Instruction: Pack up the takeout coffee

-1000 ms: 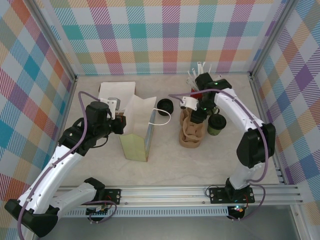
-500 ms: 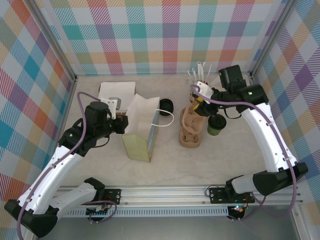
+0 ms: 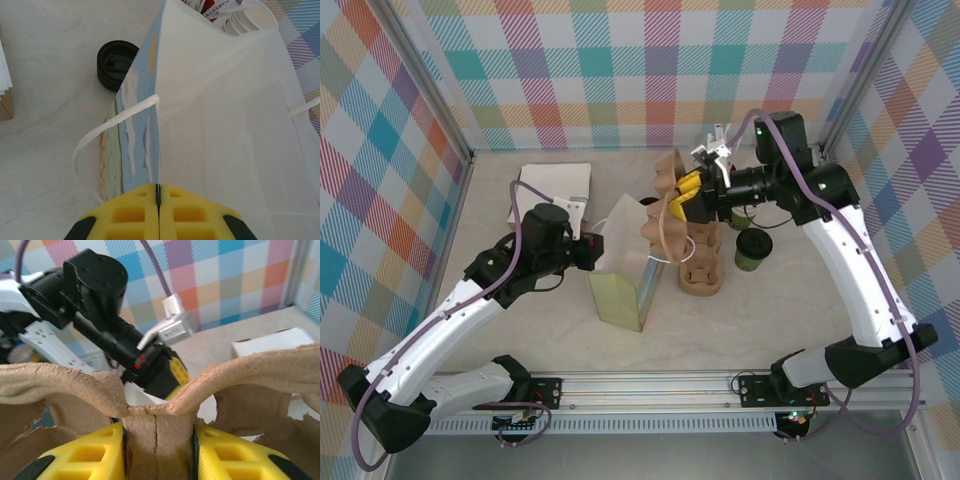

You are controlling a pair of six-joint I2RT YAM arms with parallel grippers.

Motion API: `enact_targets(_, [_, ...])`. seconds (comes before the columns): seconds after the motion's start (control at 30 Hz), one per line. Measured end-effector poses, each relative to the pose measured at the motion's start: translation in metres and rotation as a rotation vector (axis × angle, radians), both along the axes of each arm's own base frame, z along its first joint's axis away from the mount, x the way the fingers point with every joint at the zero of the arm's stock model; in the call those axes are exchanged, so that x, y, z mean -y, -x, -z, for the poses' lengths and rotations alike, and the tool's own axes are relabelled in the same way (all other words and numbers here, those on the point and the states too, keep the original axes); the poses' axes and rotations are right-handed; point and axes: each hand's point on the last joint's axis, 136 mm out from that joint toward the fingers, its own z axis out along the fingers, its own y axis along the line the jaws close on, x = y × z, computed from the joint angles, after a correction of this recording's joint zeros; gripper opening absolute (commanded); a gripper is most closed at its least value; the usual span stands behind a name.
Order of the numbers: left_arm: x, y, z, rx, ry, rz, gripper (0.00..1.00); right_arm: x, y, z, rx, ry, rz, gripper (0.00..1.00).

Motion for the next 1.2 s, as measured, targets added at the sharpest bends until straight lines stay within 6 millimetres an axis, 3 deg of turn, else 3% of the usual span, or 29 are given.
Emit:
enact_targets(0.37, [0.022, 0.000, -0.004, 0.005, 0.009, 0.041, 0.00, -0.031, 0.007, 0.030, -0.228, 0.015, -0.080, 0.34])
enact_targets(0.67, [0.029, -0.001, -0.005, 0.009, 0.023, 0.049, 0.00, -0.045, -0.016, 0.069, -0.360, 0.081, -0.065, 0.33])
enact_targets(0.97, [0.030, 0.000, -0.006, 0.009, 0.026, 0.051, 0.00, -0.042, -0.031, 0.109, -0.419, 0.219, 0.020, 0.33])
enact_targets(1.2, [0.031, 0.001, -0.006, 0.008, 0.027, 0.058, 0.00, -0.032, -0.041, 0.123, -0.389, 0.306, 0.103, 0.33])
